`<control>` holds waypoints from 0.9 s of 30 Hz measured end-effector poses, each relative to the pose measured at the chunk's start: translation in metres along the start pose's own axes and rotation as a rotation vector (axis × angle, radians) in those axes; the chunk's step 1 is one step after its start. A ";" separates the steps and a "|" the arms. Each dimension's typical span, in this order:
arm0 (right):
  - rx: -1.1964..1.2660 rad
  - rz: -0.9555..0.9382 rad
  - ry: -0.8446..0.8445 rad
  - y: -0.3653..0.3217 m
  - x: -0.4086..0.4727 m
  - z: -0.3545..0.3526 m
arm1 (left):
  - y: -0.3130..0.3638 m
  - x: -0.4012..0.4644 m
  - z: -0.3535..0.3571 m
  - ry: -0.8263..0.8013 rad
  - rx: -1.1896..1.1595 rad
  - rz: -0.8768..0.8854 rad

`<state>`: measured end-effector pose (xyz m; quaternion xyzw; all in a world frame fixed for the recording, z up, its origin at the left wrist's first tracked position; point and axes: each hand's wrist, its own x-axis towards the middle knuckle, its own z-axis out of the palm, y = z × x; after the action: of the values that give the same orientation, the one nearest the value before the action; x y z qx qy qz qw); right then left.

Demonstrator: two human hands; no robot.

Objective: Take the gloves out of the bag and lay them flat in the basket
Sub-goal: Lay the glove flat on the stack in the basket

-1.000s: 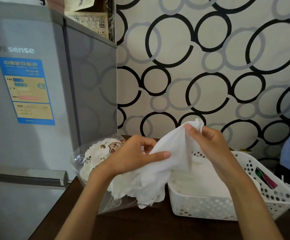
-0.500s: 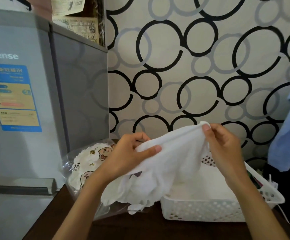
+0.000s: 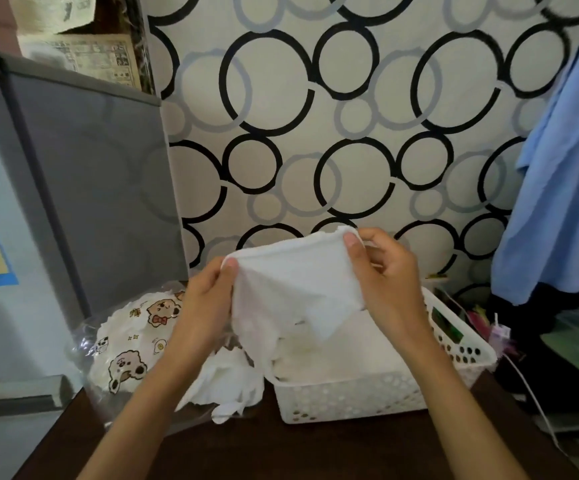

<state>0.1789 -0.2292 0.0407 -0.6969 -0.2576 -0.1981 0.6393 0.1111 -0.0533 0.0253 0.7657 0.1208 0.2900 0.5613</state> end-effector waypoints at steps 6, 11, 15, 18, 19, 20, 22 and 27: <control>0.193 0.105 -0.135 -0.024 -0.012 0.013 | 0.034 -0.022 -0.024 0.346 0.188 0.353; 0.011 0.241 -0.334 0.002 0.004 -0.014 | 0.022 0.011 -0.028 0.015 0.508 0.201; -0.406 0.326 -0.360 0.045 0.020 -0.054 | -0.008 0.039 0.012 -0.482 0.679 0.082; -0.641 0.402 -0.358 0.068 0.021 -0.071 | -0.023 0.055 0.046 -0.554 0.770 0.073; -0.693 0.410 -0.322 0.075 0.021 -0.074 | -0.027 0.058 0.056 -0.535 0.804 0.080; -0.732 0.419 -0.287 0.081 0.020 -0.075 | -0.030 0.061 0.066 -0.502 0.846 0.096; -0.771 0.448 -0.229 0.091 0.018 -0.076 | -0.033 0.064 0.080 -0.422 0.960 0.178; -0.849 0.478 -0.120 0.096 0.015 -0.073 | -0.036 0.061 0.100 -0.260 1.108 0.398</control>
<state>0.2532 -0.3048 -0.0189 -0.9457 -0.0234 -0.0927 0.3105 0.2229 -0.0889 -0.0094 0.9812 0.0388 0.1874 0.0237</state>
